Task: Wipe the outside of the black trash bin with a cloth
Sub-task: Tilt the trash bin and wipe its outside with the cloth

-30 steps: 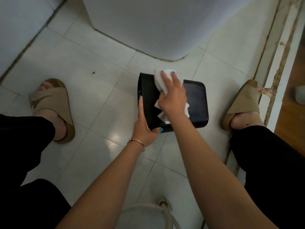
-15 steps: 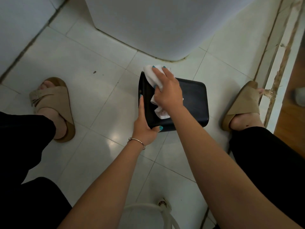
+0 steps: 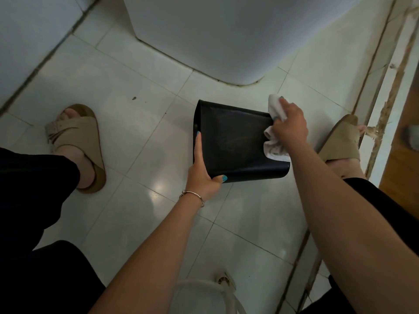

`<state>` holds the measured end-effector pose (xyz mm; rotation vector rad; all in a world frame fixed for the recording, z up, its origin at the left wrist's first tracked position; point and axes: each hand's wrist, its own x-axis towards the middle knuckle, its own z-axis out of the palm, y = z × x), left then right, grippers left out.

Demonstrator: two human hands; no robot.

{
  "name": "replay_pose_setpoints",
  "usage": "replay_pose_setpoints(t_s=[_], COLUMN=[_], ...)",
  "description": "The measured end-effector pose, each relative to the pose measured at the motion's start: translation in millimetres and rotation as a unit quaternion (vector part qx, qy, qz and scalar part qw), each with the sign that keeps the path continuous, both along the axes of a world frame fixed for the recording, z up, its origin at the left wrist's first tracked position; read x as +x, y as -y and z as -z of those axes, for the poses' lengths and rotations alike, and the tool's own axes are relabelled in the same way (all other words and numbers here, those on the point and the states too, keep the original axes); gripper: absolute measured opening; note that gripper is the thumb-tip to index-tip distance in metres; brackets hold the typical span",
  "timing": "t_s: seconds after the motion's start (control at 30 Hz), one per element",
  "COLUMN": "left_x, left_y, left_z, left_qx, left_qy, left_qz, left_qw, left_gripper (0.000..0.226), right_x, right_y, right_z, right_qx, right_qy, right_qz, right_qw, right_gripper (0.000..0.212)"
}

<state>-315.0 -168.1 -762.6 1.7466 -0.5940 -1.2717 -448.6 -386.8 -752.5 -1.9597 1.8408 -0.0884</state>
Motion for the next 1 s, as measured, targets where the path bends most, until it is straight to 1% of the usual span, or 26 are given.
replay_pose_setpoints(t_s=[0.1,0.2,0.37,0.5,0.63,0.7,1.0], left_x=[1.1,1.7,0.4,-0.8,-4.5,-7.8,-8.0], left_y=[-0.1,-1.3,-3.1,-1.0,-4.0,-6.1,-4.4], left_z=[0.4,-0.3,0.6,2.2,4.2,5.7,5.4], left_qx=[-0.002,0.001,0.008,0.011,0.007,0.009,-0.011], left_qy=[0.001,-0.002,0.02,0.017,0.001,0.01,0.022], left_qz=[0.008,0.004,-0.002,-0.007,-0.021,-0.026,-0.029], left_qw=[1.0,1.0,1.0,1.0,1.0,1.0,0.999], left_gripper=[0.12,0.122,0.125,0.122,0.117,0.117,0.112], right_x=[12.7,35.8,99.0,128.0,119.5,110.5,62.6], right_y=[-5.0,-18.2,-50.6,-69.5,-73.5,-81.0,-113.4], right_z=[-1.6,-4.3,-5.7,-6.2,-5.8,-3.0,2.4], right_qx=[-0.009,-0.009,-0.016,-0.019,-0.043,-0.06,-0.099], right_qy=[-0.019,-0.032,0.005,0.027,0.029,0.038,0.068], right_qz=[-0.022,-0.068,-0.159,-0.196,-0.237,-0.259,-0.276], right_qw=[1.0,0.997,0.987,0.98,0.97,0.963,0.954], right_gripper=[0.064,0.066,0.068,0.068,0.065,0.065,0.065])
